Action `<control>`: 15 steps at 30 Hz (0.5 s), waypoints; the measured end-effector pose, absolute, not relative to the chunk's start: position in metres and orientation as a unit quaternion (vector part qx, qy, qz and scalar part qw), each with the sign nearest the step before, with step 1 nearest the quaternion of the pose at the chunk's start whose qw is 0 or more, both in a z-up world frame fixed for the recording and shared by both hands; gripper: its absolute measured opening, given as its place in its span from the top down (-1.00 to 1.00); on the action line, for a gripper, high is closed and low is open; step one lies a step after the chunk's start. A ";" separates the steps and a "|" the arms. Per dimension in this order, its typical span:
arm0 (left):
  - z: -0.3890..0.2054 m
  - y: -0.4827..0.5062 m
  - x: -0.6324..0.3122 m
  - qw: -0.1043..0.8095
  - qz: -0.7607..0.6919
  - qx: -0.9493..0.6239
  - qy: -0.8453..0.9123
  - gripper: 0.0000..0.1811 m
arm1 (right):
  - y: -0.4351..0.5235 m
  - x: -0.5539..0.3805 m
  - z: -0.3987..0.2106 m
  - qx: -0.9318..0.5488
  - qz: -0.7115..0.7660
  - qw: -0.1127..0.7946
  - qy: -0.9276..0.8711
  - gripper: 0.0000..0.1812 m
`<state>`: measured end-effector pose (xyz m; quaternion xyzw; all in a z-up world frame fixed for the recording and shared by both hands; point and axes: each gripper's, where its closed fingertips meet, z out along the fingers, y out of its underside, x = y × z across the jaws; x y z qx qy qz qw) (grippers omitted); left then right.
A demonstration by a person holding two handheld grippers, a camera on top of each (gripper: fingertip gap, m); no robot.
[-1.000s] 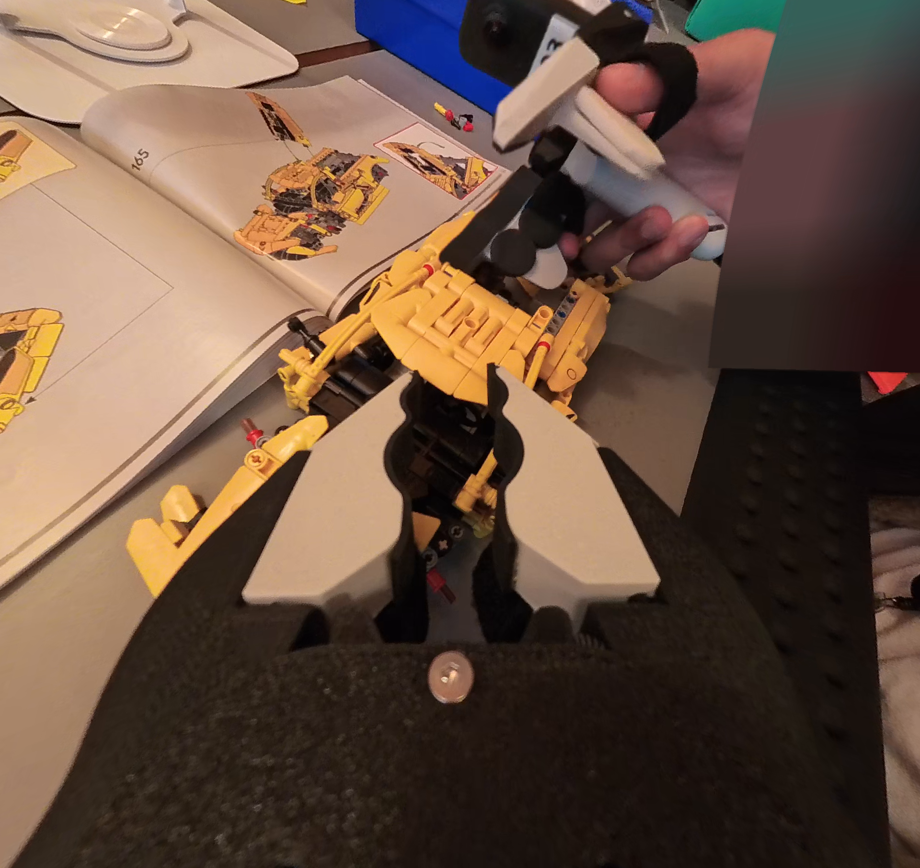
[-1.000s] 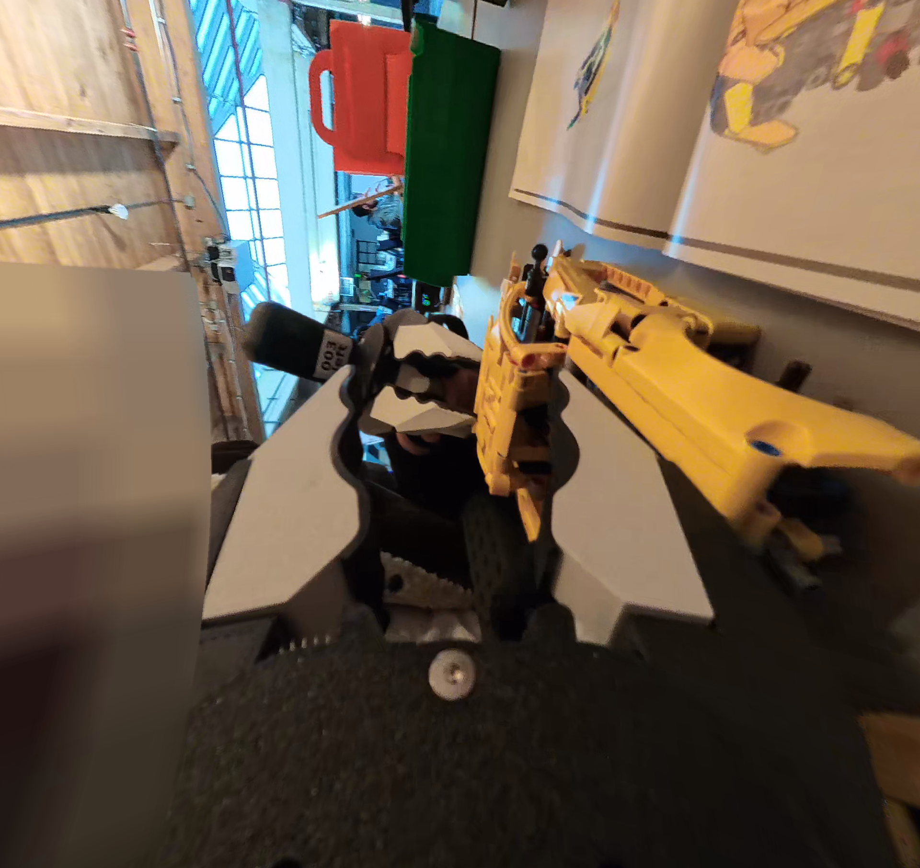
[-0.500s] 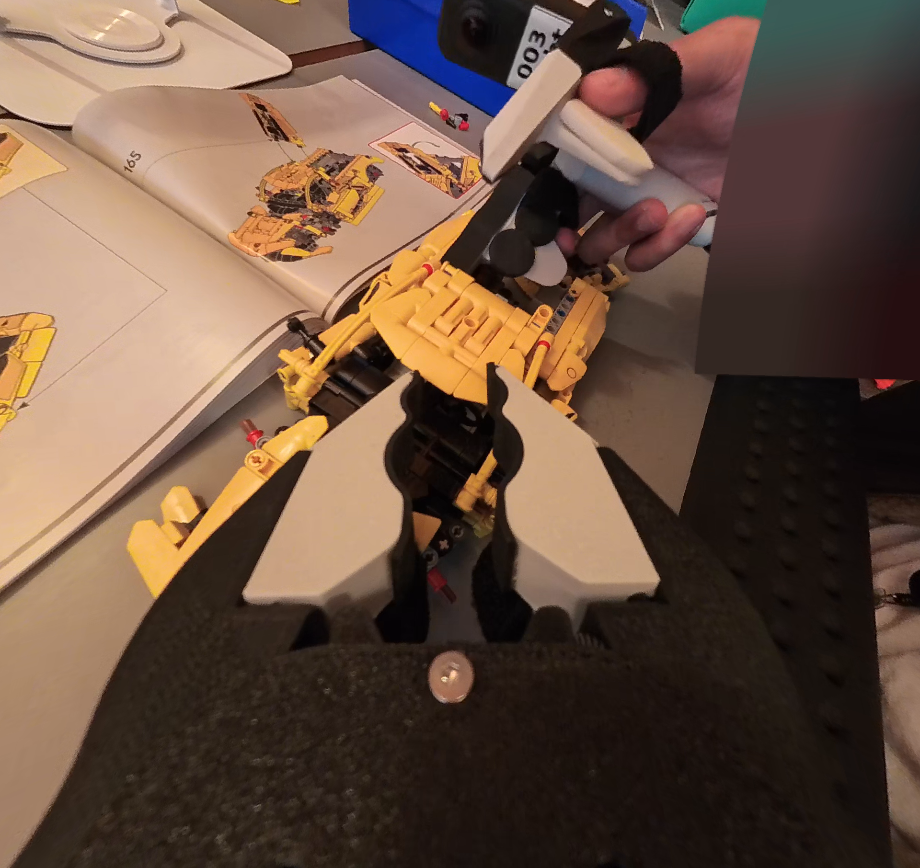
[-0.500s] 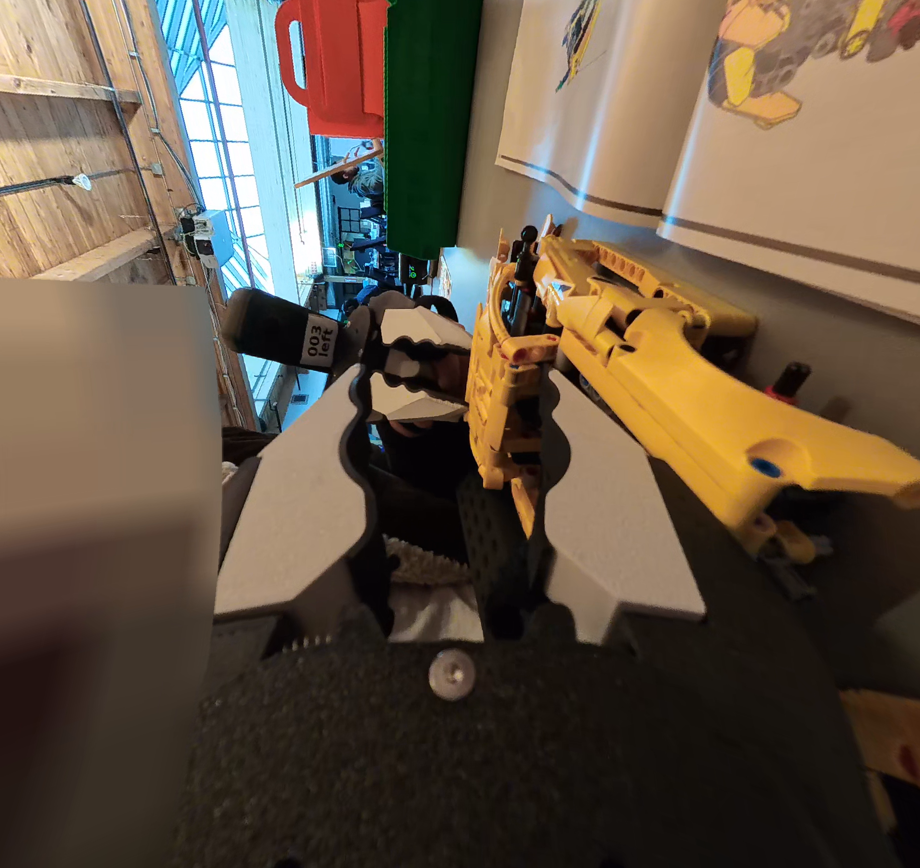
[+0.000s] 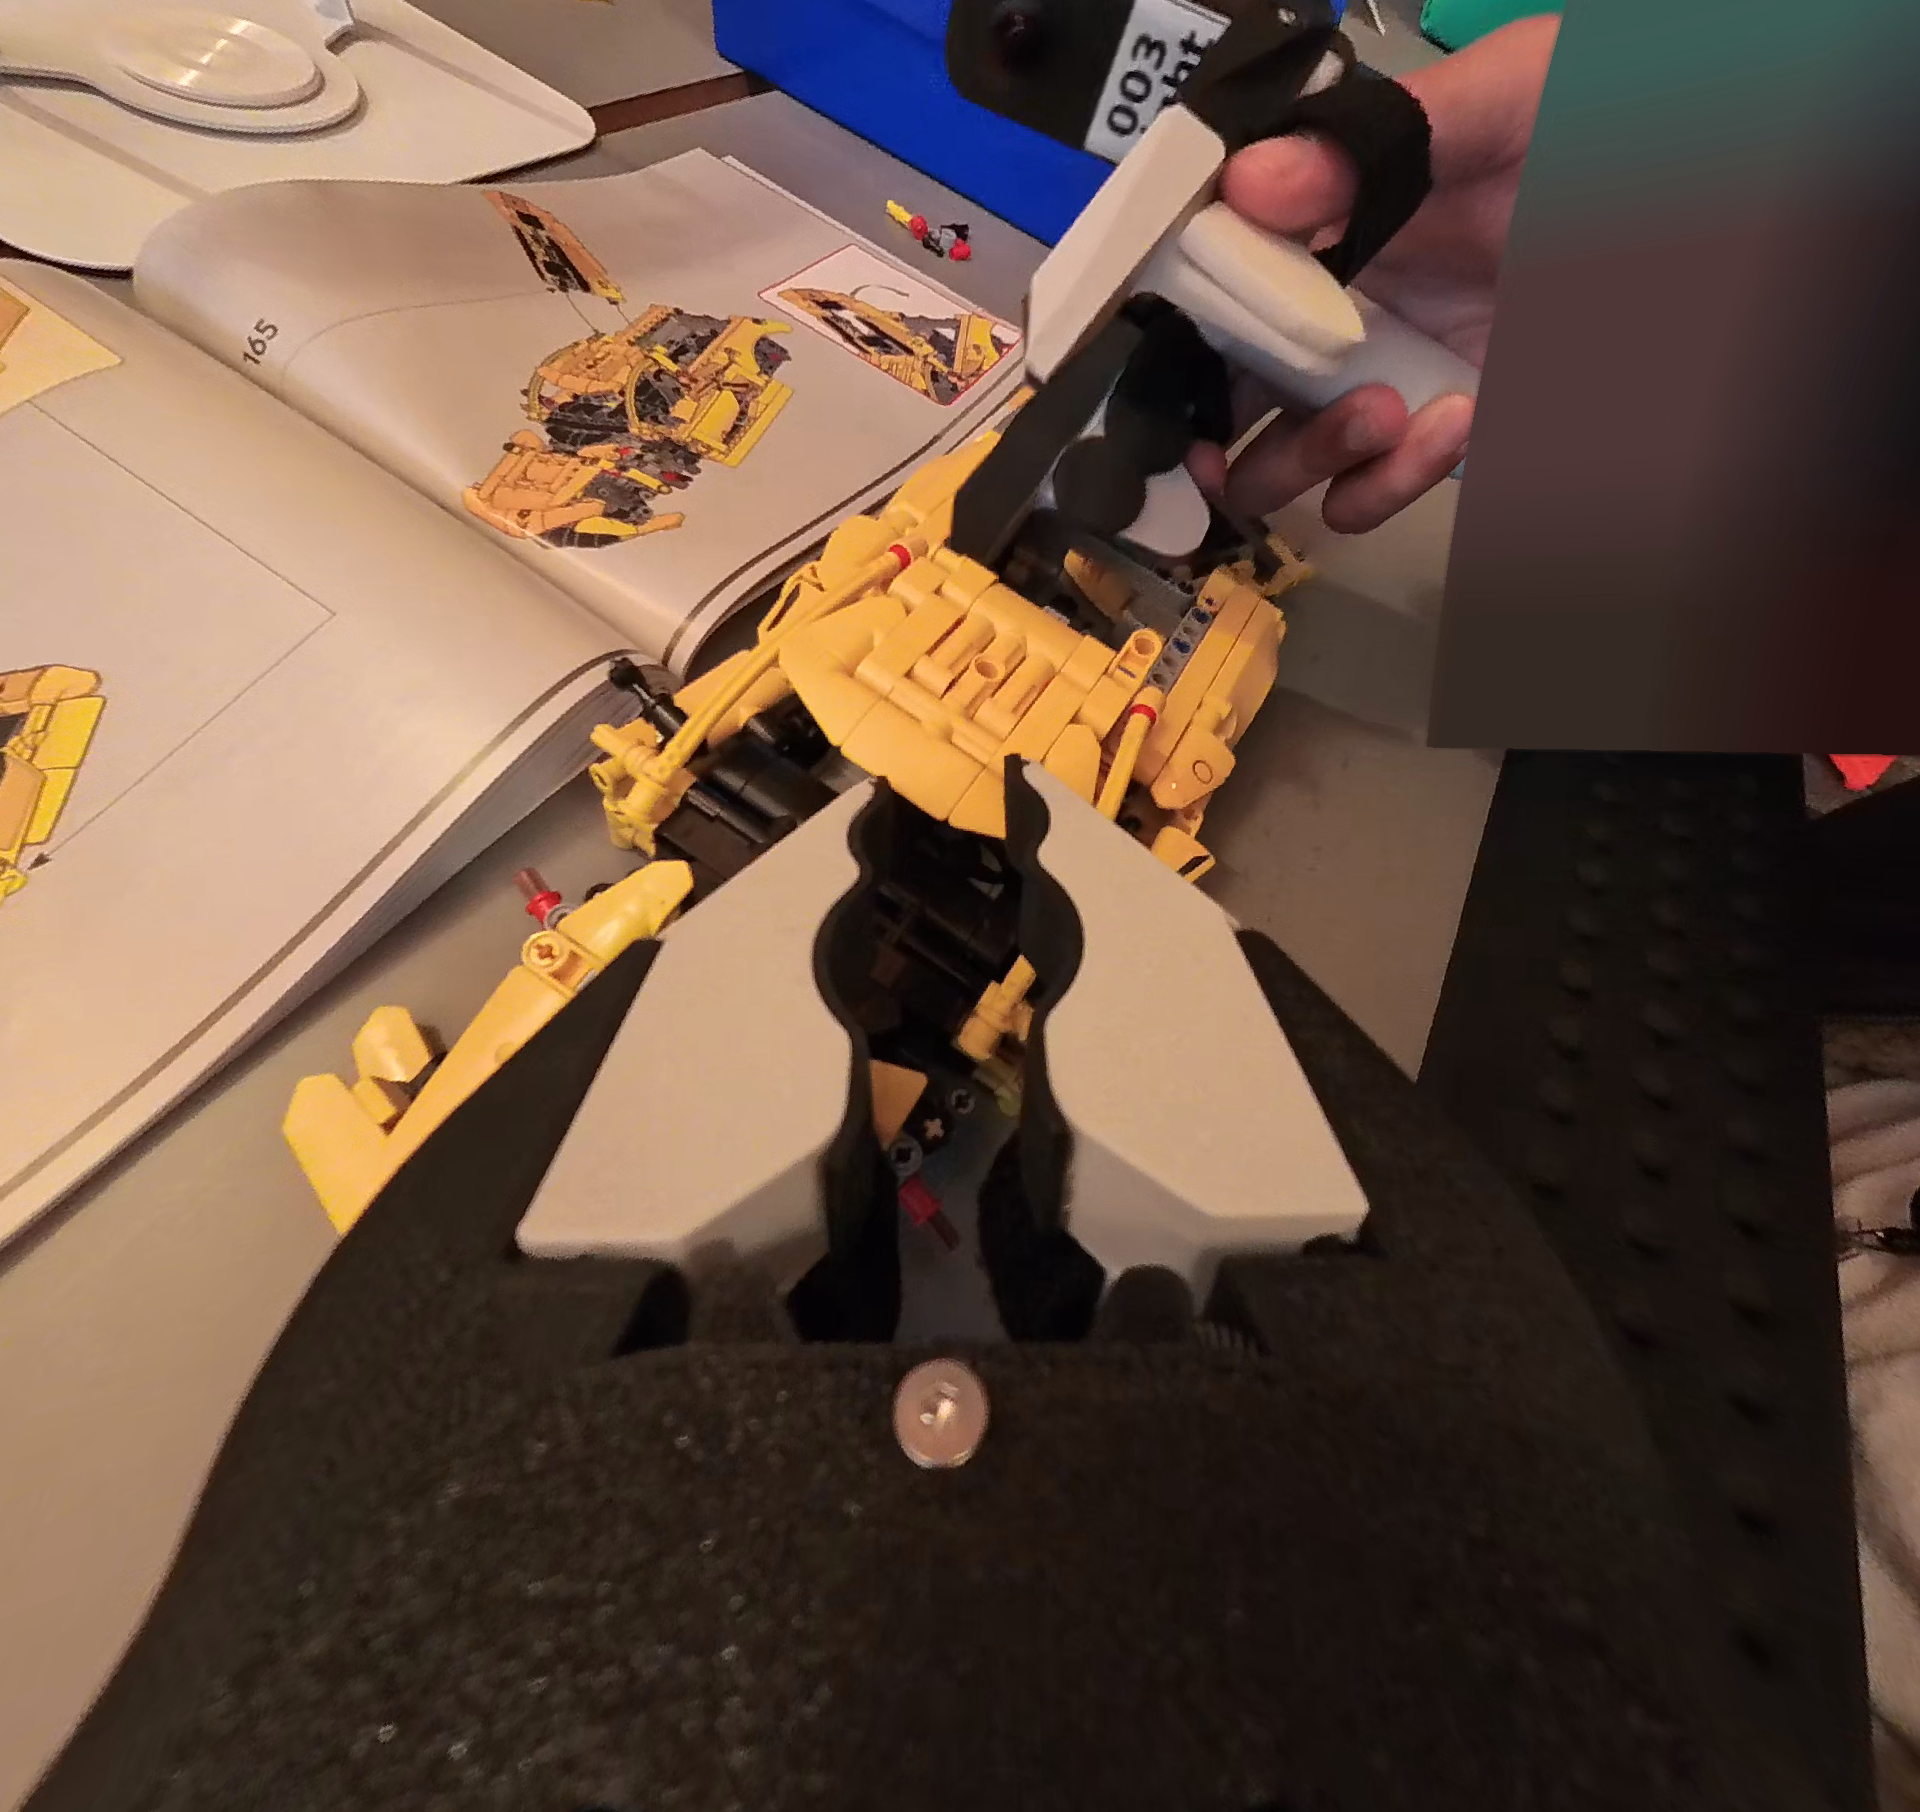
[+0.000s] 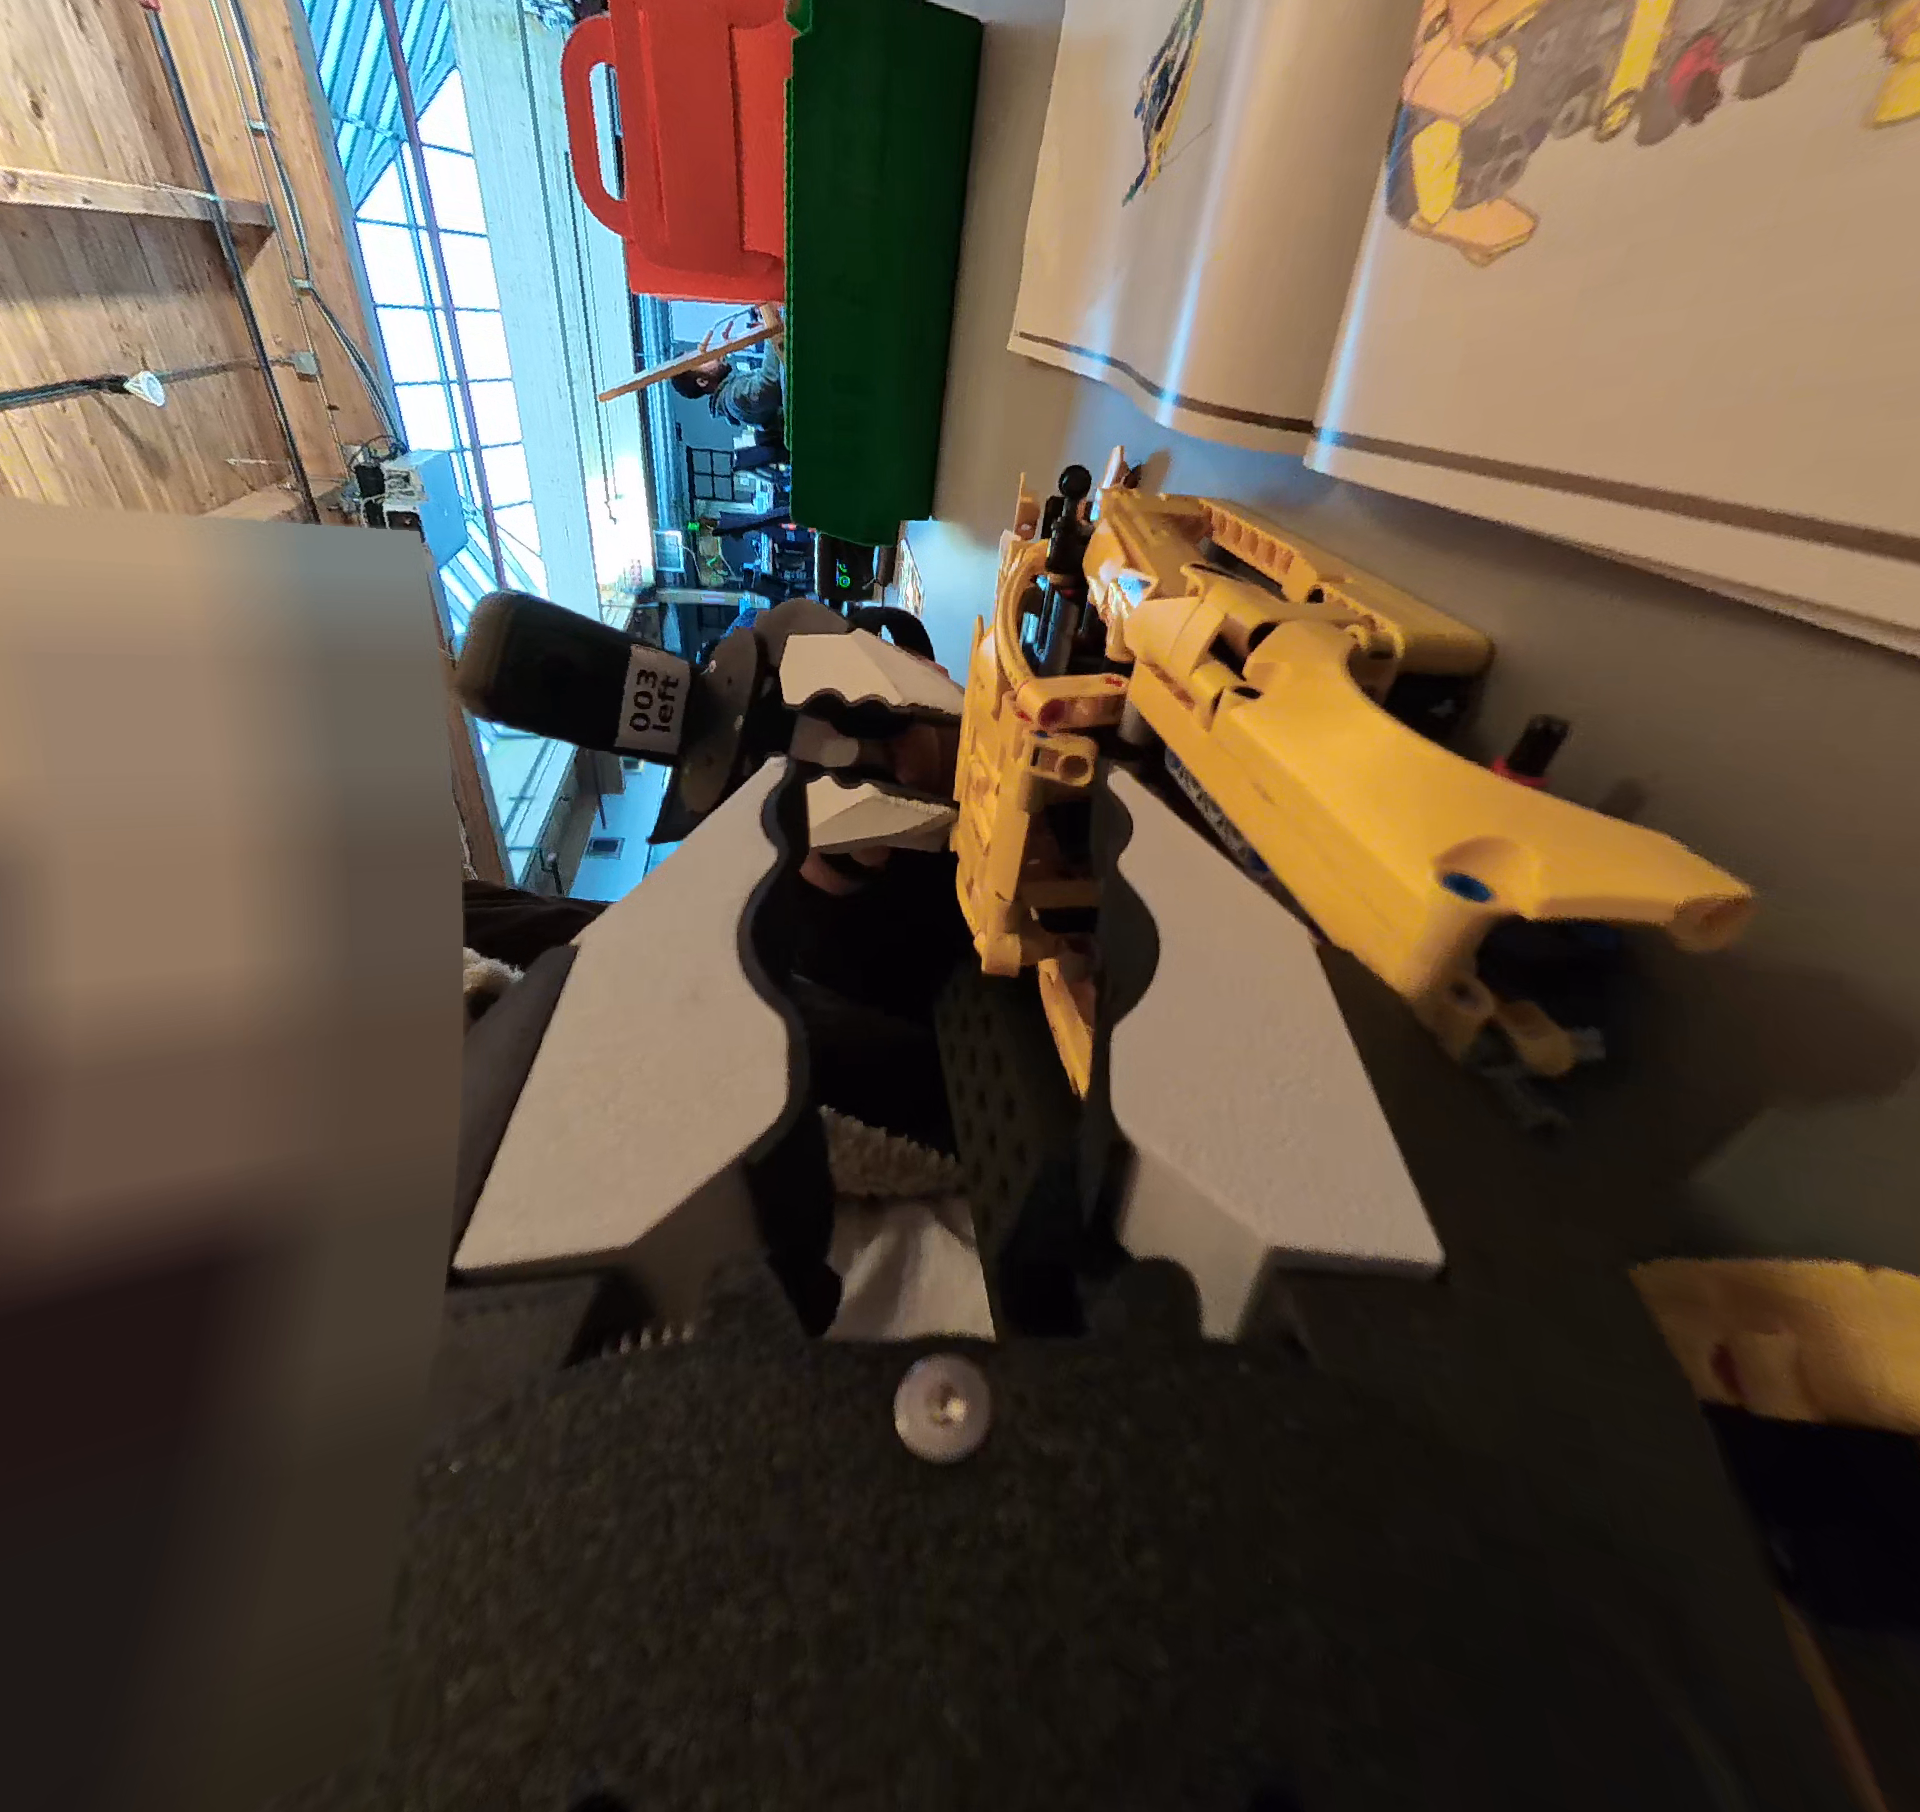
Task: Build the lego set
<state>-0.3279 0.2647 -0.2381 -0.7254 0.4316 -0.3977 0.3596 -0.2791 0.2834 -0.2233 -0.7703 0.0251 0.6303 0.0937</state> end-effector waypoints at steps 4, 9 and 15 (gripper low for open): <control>-0.238 0.265 -0.328 0.359 -0.398 -0.726 0.431 0.78 | 0.285 -0.276 -0.228 -0.786 0.609 0.105 0.014 0.37; -0.238 0.265 -0.328 0.359 -0.398 -0.726 0.431 0.78 | 0.283 -0.290 -0.222 -0.777 0.622 0.095 0.003 0.26; -0.238 0.264 -0.328 0.360 -0.398 -0.725 0.433 0.78 | 0.279 -0.283 -0.218 -0.785 0.611 0.103 0.001 0.28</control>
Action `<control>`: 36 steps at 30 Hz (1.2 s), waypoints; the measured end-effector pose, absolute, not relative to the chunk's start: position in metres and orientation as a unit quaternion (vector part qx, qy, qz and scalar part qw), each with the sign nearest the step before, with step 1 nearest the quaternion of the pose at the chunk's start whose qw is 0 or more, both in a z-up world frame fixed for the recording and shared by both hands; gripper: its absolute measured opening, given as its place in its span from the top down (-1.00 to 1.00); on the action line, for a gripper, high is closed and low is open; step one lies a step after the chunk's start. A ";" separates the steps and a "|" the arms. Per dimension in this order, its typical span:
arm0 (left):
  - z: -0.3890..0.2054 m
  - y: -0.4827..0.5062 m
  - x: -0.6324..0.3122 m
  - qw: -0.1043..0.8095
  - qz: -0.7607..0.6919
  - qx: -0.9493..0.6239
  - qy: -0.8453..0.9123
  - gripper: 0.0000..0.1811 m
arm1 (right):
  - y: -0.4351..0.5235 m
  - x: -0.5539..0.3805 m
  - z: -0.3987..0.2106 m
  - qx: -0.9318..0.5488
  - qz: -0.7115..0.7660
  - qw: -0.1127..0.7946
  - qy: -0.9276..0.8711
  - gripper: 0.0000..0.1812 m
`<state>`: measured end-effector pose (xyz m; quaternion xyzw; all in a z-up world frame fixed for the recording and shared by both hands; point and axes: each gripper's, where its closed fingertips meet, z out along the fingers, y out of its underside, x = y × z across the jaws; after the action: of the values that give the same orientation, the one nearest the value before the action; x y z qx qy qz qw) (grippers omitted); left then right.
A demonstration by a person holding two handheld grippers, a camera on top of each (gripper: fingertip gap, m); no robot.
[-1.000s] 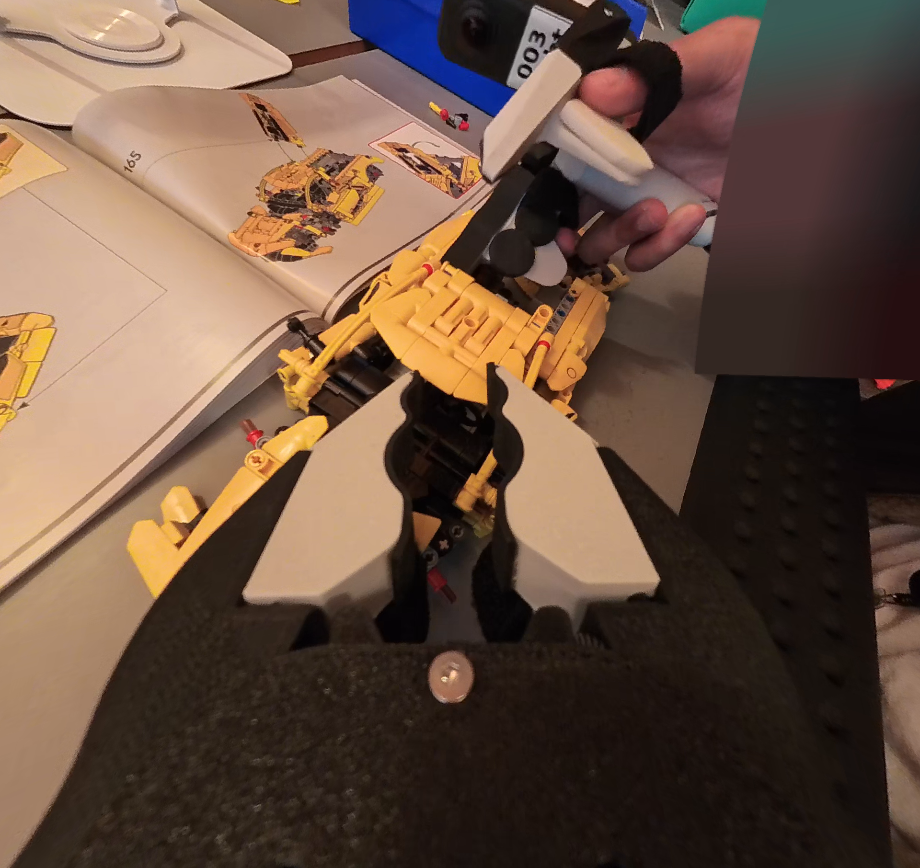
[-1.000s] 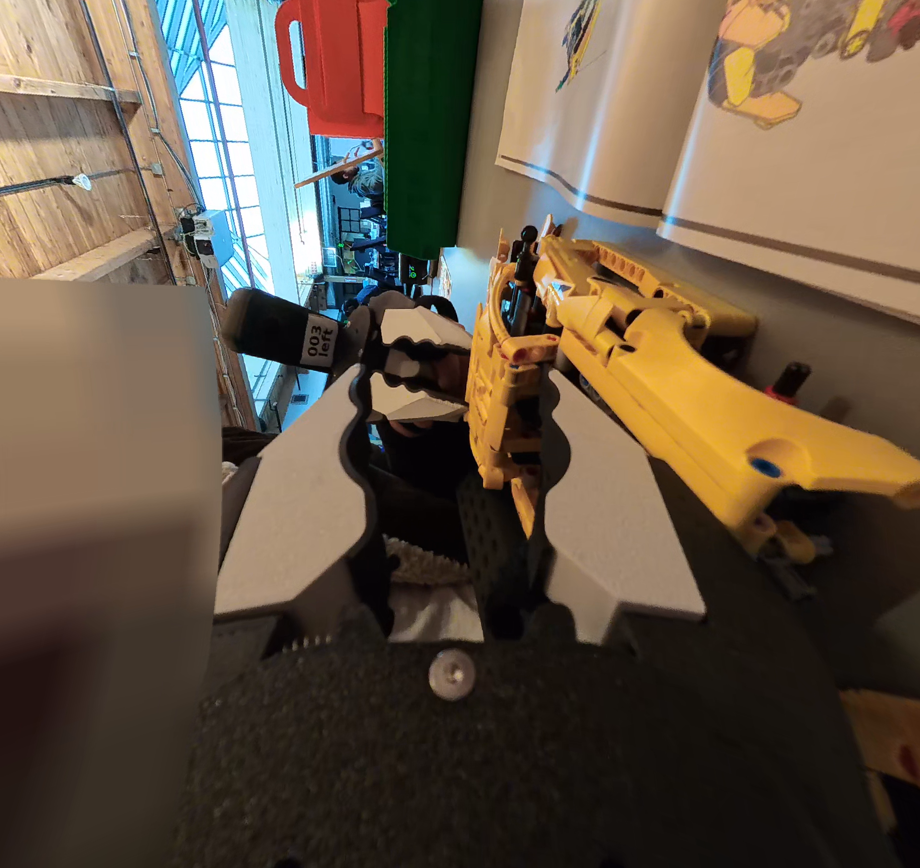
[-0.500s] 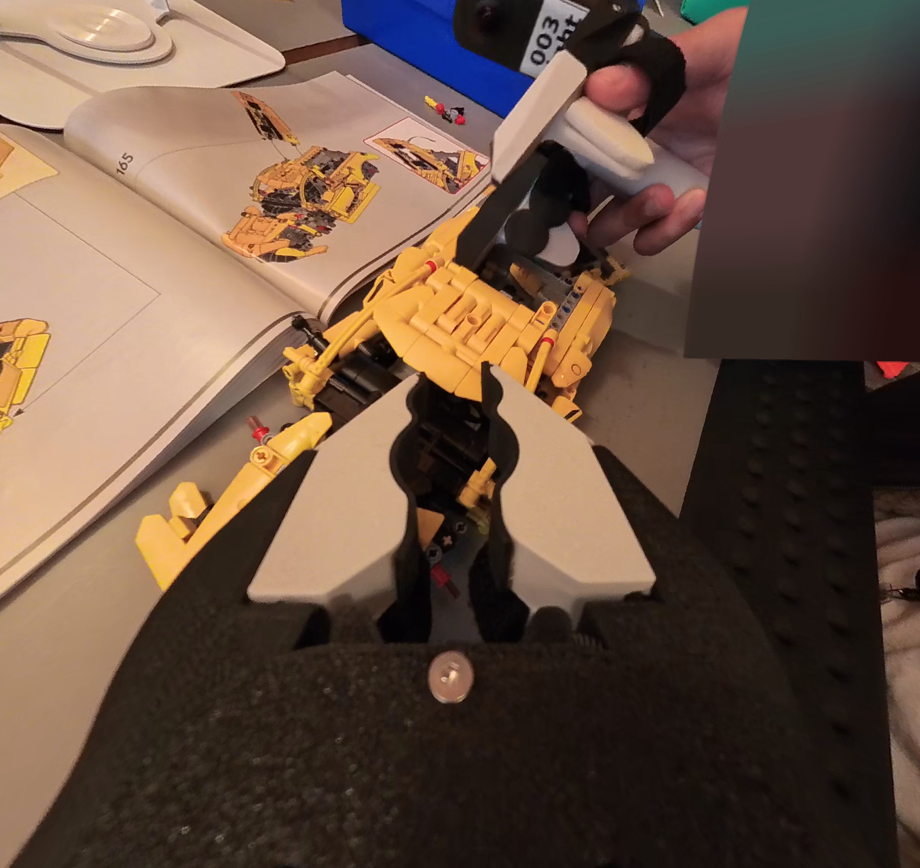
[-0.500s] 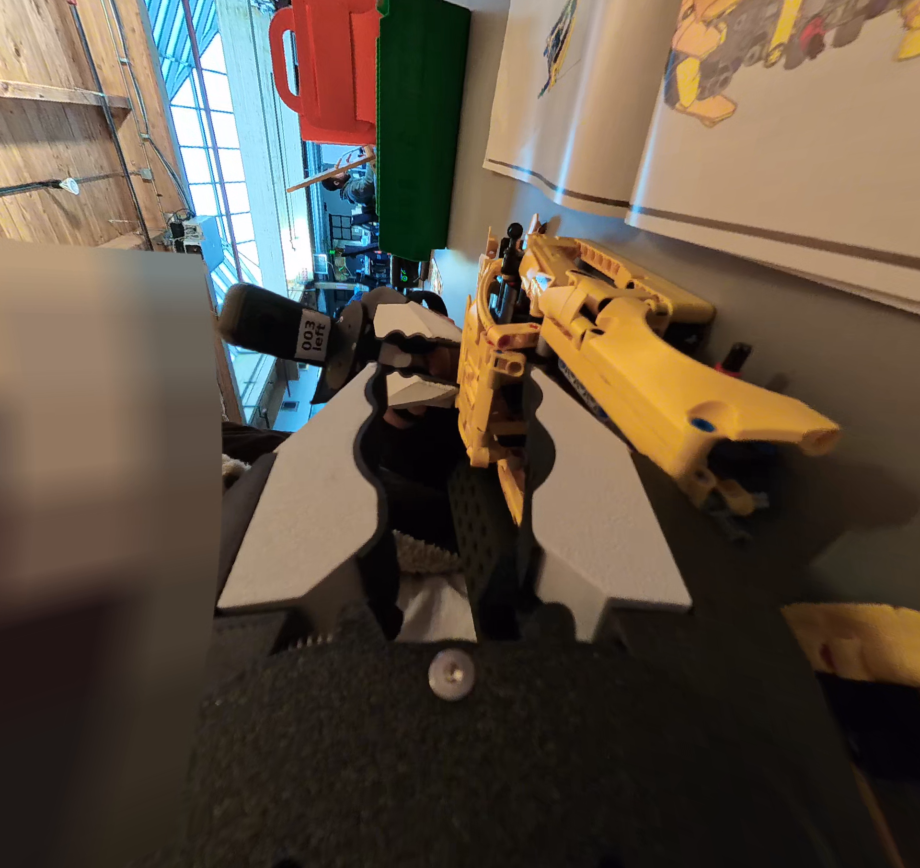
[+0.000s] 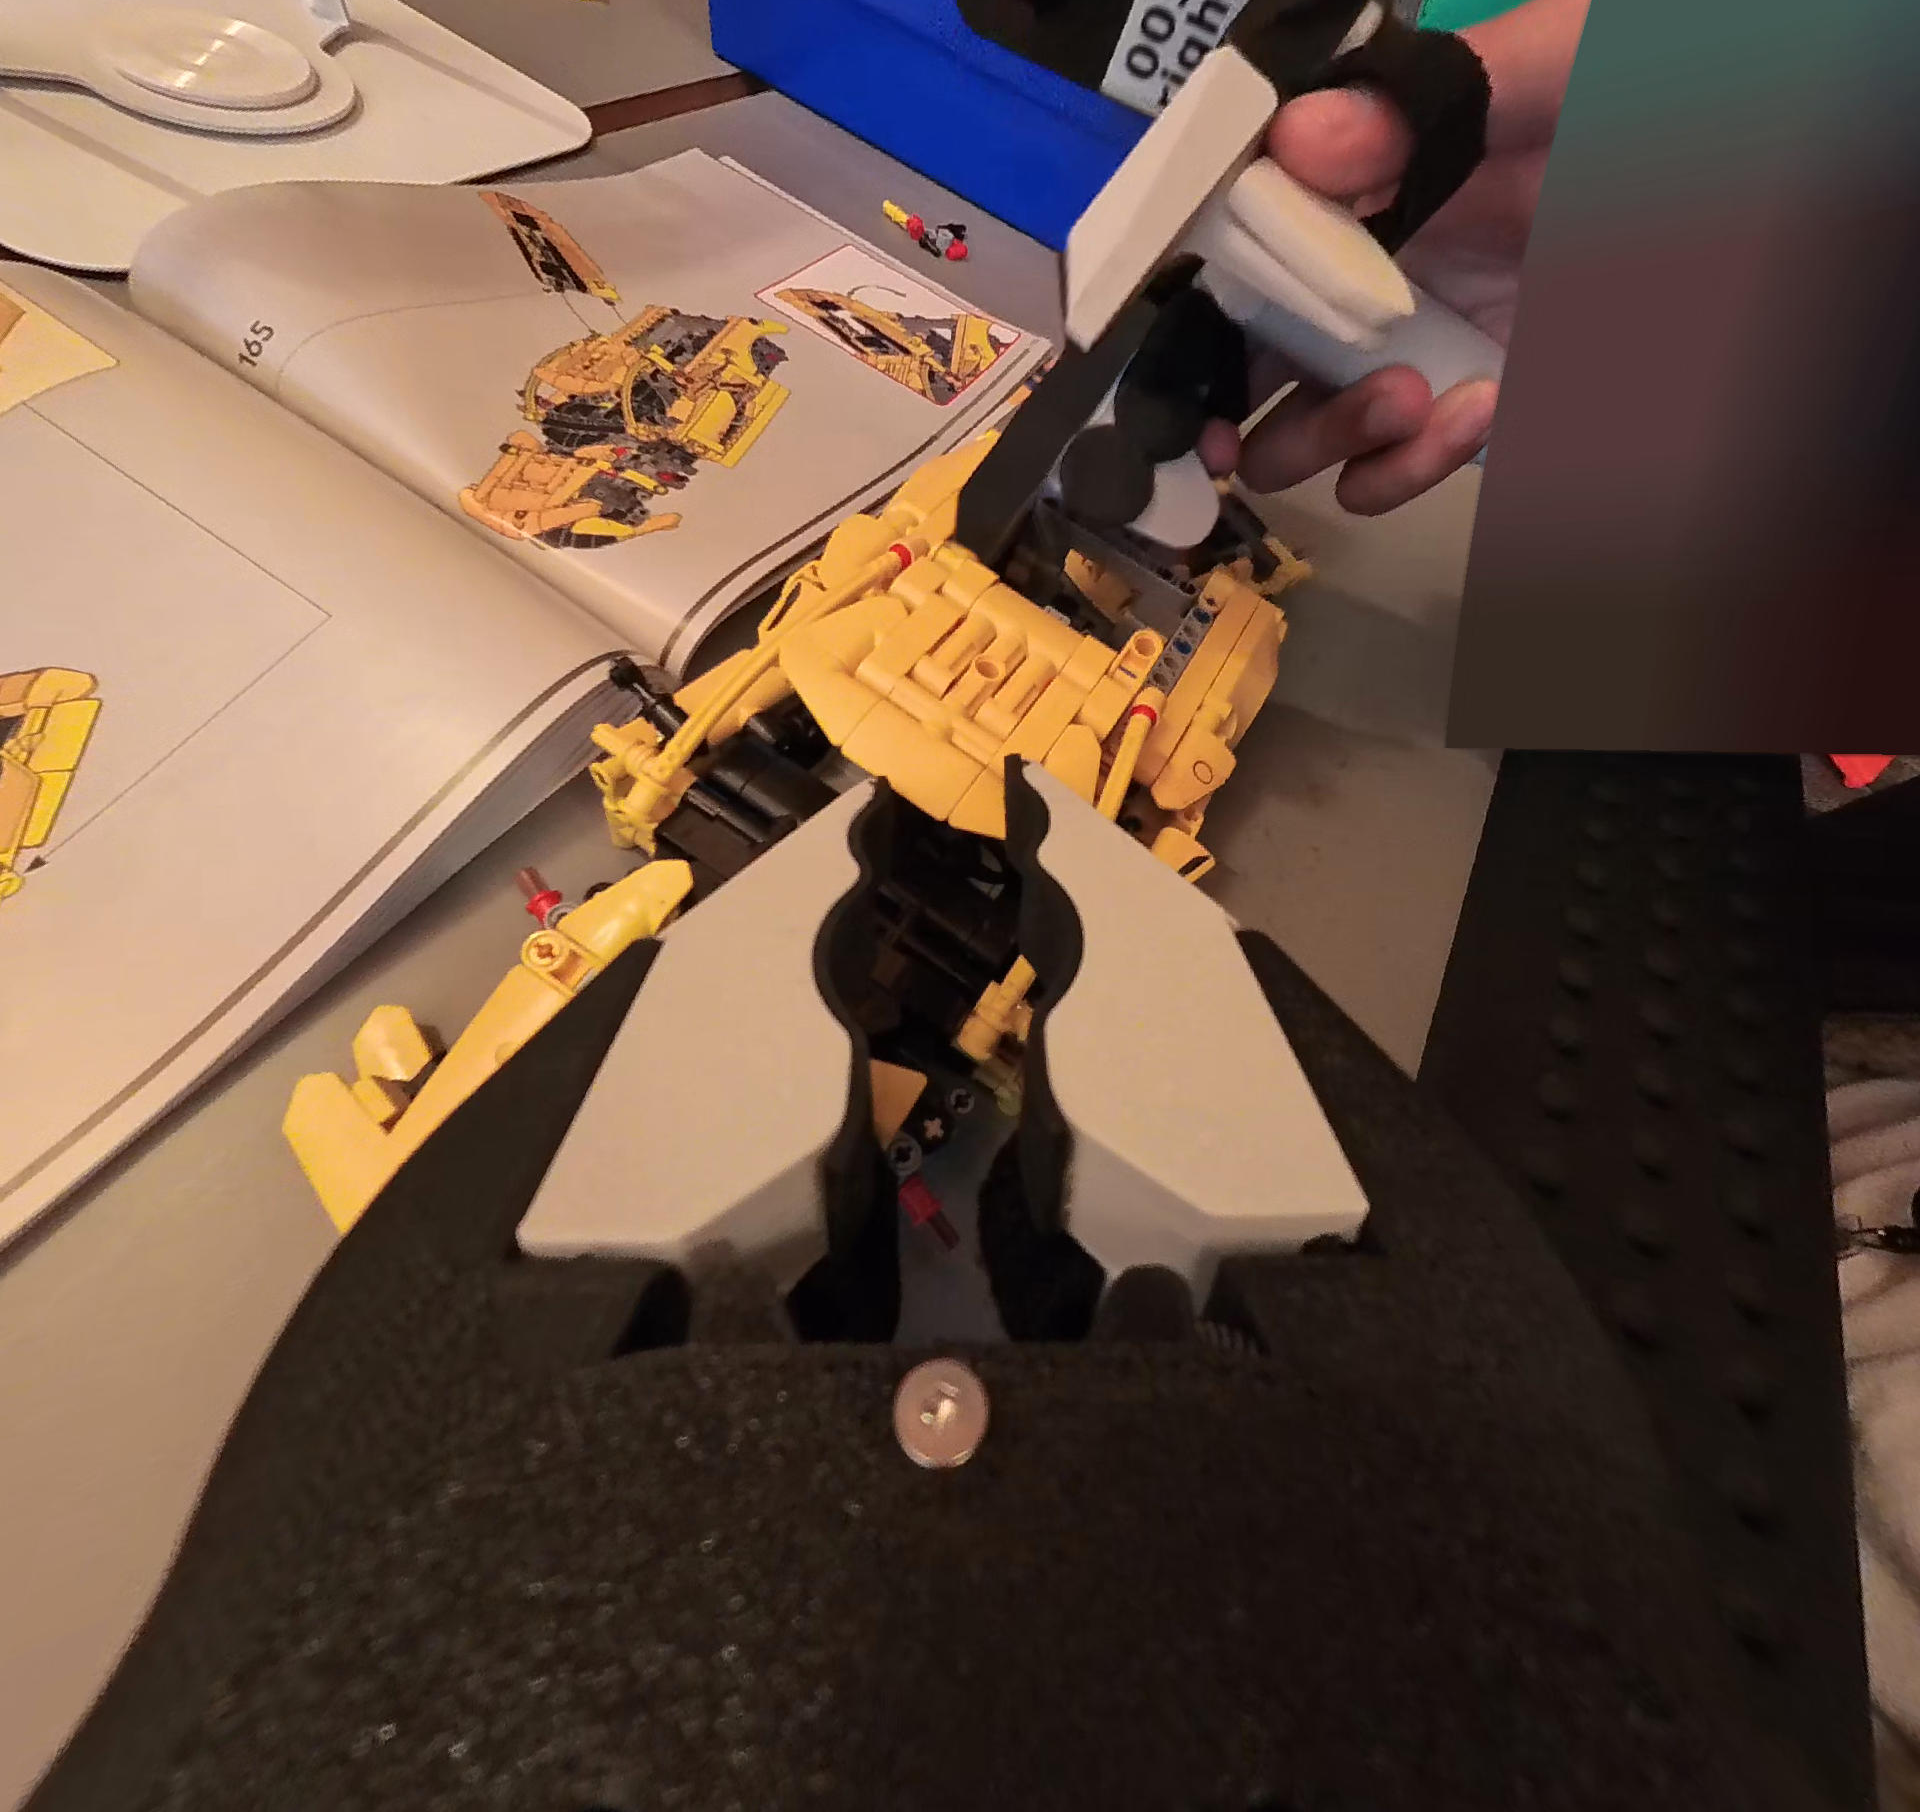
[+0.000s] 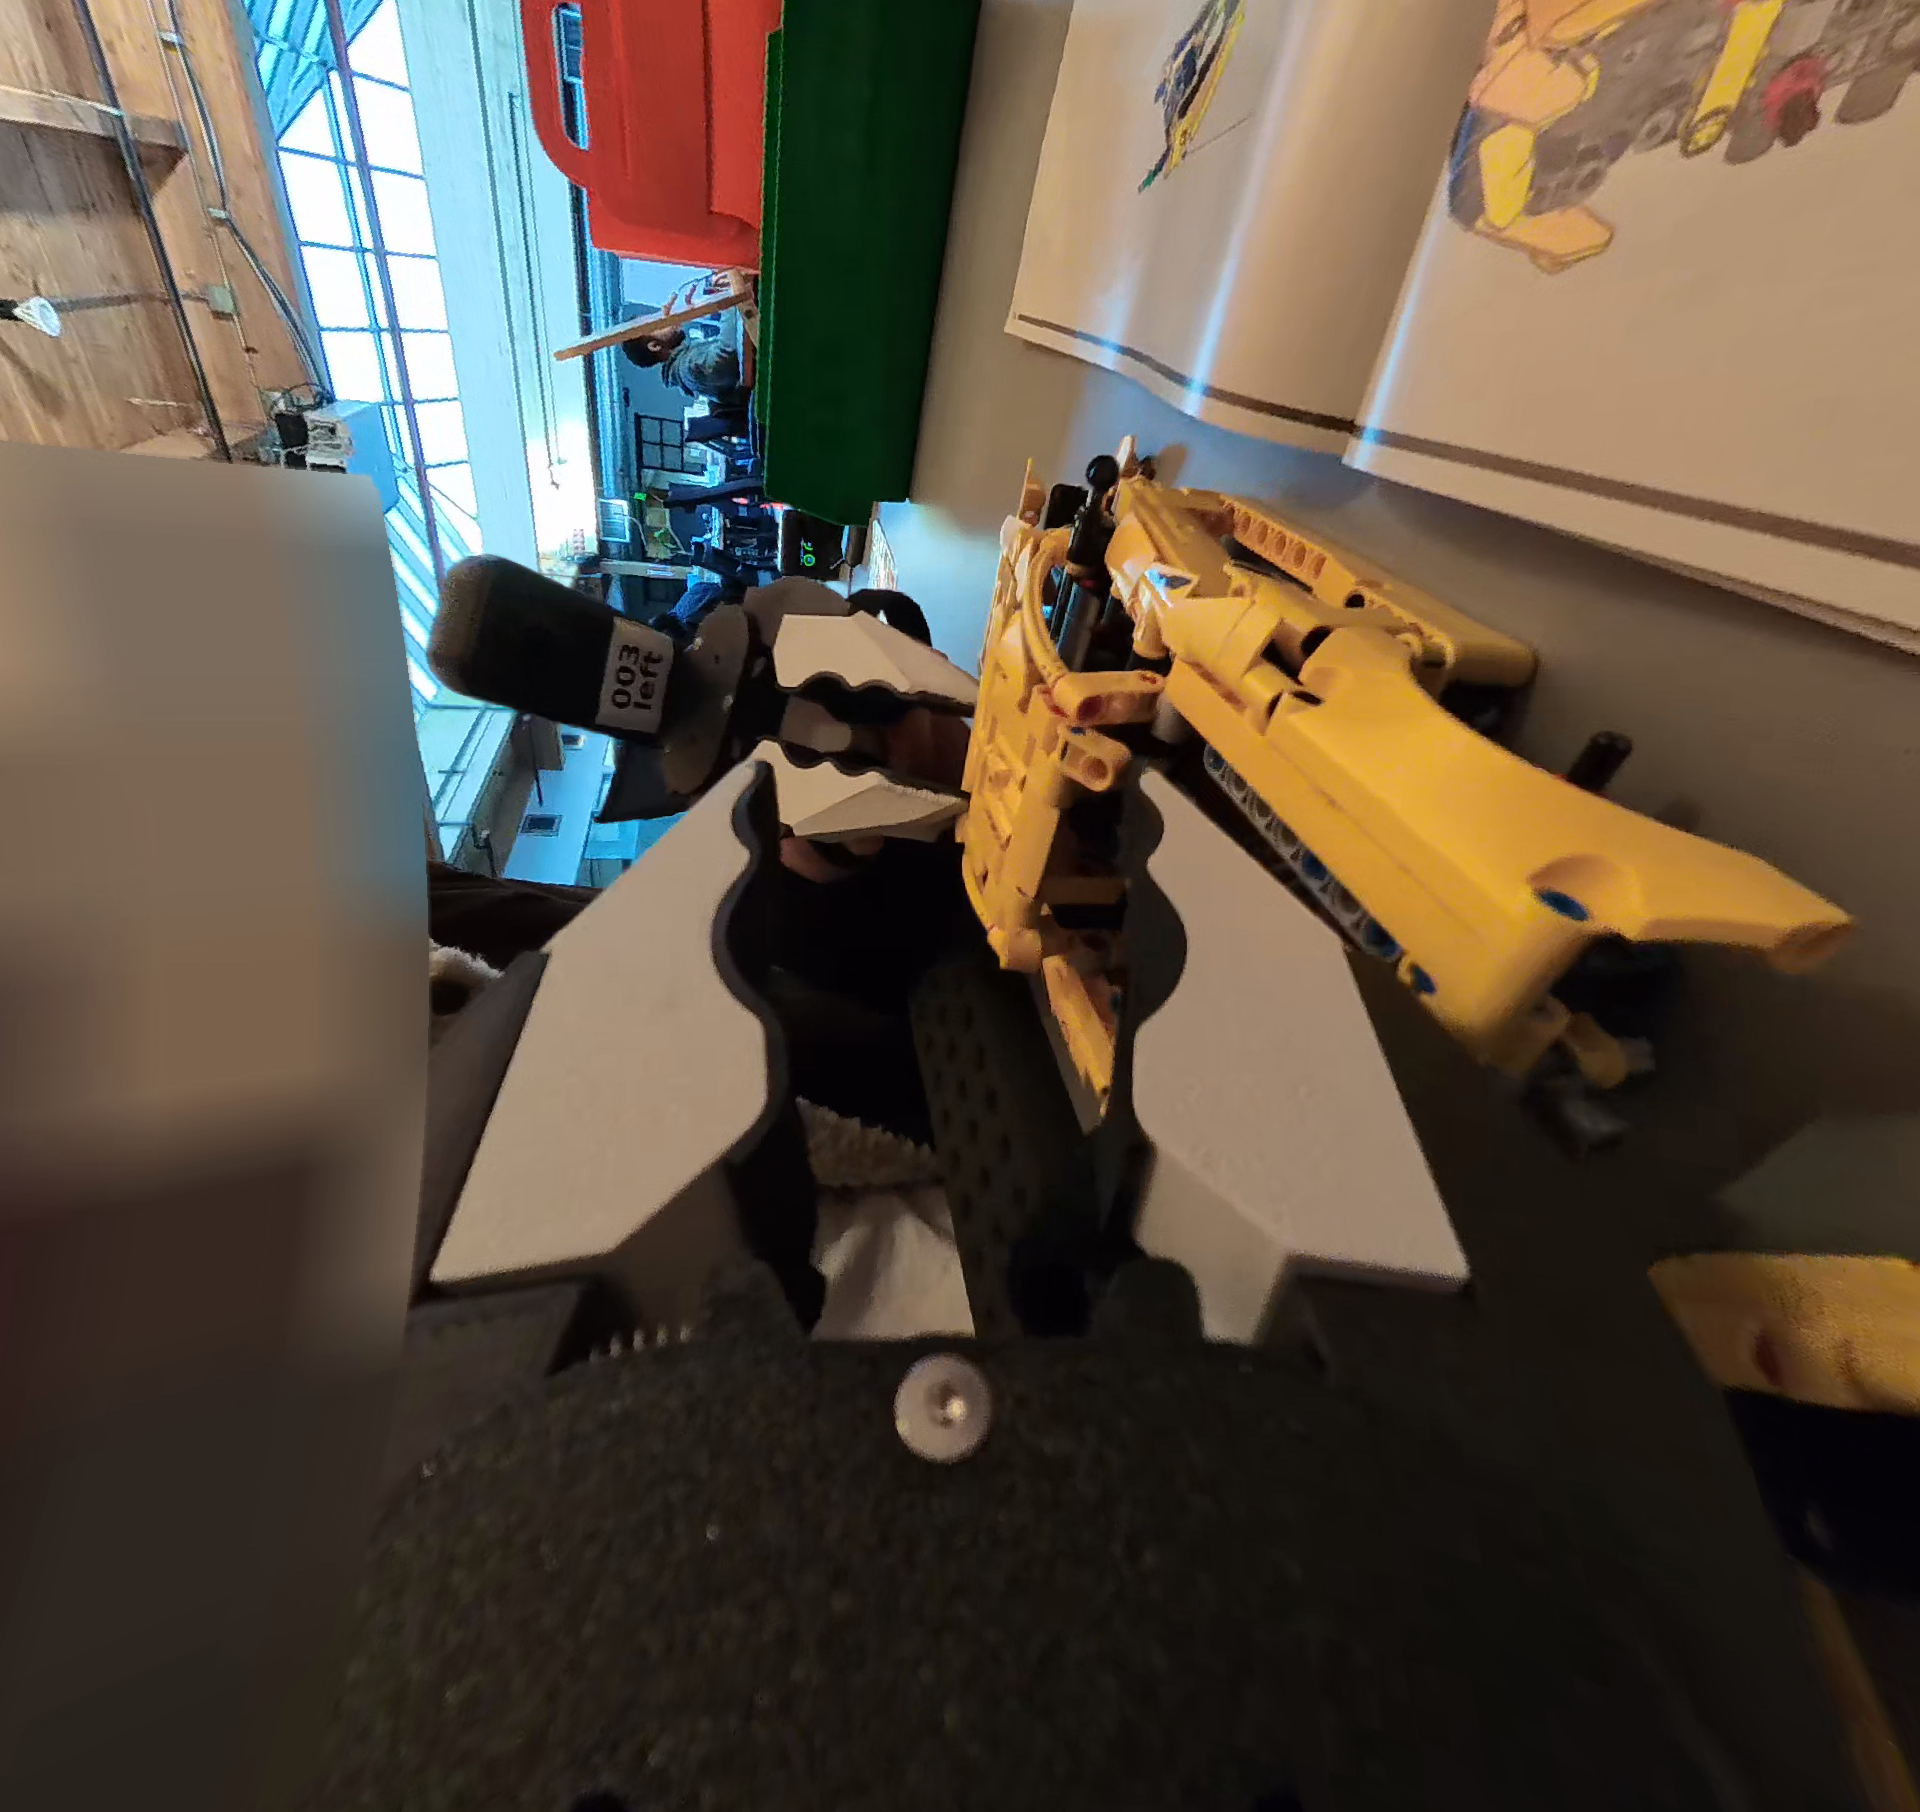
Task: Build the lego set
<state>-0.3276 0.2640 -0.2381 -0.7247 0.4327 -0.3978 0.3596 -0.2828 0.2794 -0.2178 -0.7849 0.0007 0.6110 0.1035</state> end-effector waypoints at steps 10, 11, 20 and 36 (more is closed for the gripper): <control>-0.238 0.264 -0.328 0.360 -0.397 -0.725 0.433 0.78 | 0.279 -0.286 -0.220 -0.787 0.609 0.098 -0.005 0.26; -0.238 0.264 -0.328 0.360 -0.396 -0.725 0.433 0.78 | 0.280 -0.284 -0.218 -0.787 0.608 0.103 -0.005 0.30; -0.238 0.264 -0.328 0.361 -0.398 -0.725 0.431 0.78 | 0.271 -0.260 -0.209 -0.789 0.595 0.147 -0.037 0.41; -0.238 0.264 -0.328 0.360 -0.399 -0.725 0.430 0.78 | 0.284 -0.279 -0.236 -0.804 0.580 0.128 -0.020 0.69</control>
<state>-0.3276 0.2640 -0.2377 -0.7253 0.4300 -0.3991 0.3601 -0.2789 0.2844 -0.2364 -0.8041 -0.0203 0.5803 0.1276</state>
